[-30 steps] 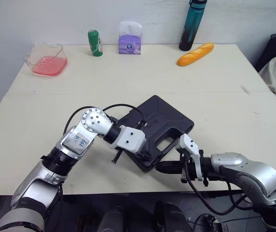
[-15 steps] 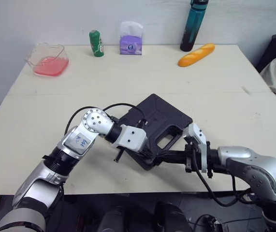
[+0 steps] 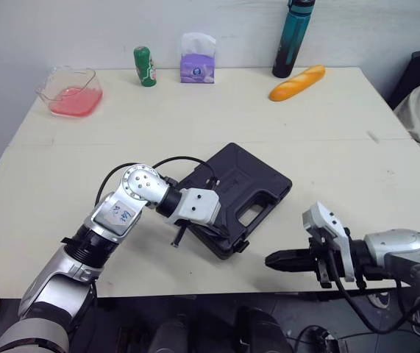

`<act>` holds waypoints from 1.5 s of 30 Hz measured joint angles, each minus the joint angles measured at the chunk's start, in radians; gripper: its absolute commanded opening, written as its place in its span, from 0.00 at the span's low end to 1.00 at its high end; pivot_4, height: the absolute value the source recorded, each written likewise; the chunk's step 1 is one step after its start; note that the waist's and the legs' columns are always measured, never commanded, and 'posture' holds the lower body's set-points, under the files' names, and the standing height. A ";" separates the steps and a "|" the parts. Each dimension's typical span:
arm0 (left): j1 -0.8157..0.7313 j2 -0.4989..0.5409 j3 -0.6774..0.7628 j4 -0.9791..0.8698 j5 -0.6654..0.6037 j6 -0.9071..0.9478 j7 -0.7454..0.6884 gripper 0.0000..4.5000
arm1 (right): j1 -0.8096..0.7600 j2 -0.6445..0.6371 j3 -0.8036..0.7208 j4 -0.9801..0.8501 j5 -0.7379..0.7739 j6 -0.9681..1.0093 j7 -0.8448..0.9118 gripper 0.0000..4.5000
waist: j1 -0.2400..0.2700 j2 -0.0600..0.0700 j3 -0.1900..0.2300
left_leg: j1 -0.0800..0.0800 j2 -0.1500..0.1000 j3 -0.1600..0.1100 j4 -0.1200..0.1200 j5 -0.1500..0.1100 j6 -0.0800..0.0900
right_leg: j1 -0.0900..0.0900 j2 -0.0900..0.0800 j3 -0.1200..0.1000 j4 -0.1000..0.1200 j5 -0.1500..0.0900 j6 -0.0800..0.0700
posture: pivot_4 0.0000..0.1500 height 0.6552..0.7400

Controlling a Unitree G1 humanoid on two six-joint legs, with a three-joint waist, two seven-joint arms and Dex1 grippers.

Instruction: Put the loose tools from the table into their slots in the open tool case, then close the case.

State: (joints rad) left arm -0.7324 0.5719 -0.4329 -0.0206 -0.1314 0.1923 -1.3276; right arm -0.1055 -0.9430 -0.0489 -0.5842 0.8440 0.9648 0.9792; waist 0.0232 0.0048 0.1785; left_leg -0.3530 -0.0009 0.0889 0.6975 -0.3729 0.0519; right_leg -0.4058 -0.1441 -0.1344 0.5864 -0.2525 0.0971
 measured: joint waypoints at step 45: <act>0.268 0.381 0.462 -0.186 -0.462 0.571 -0.057 1.00 | 0.095 -0.167 -0.478 0.081 -0.016 -0.068 0.128 0.65 | 0.000 0.006 0.016 | -0.017 0.003 -0.002 0.000 0.000 -0.002 | -0.010 0.013 -0.006 -0.003 0.000 0.000 | 1.00 0.99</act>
State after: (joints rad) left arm -0.4646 0.9525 0.0295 -0.2069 -0.5929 0.7633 -1.3844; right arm -0.0103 -1.1102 -0.5270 -0.5033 0.8282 0.8967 1.1071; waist 0.0234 0.0105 0.1942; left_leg -0.3700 0.0022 0.0866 0.6977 -0.3726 0.0494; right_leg -0.4161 -0.1316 -0.1402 0.5832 -0.2527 0.0975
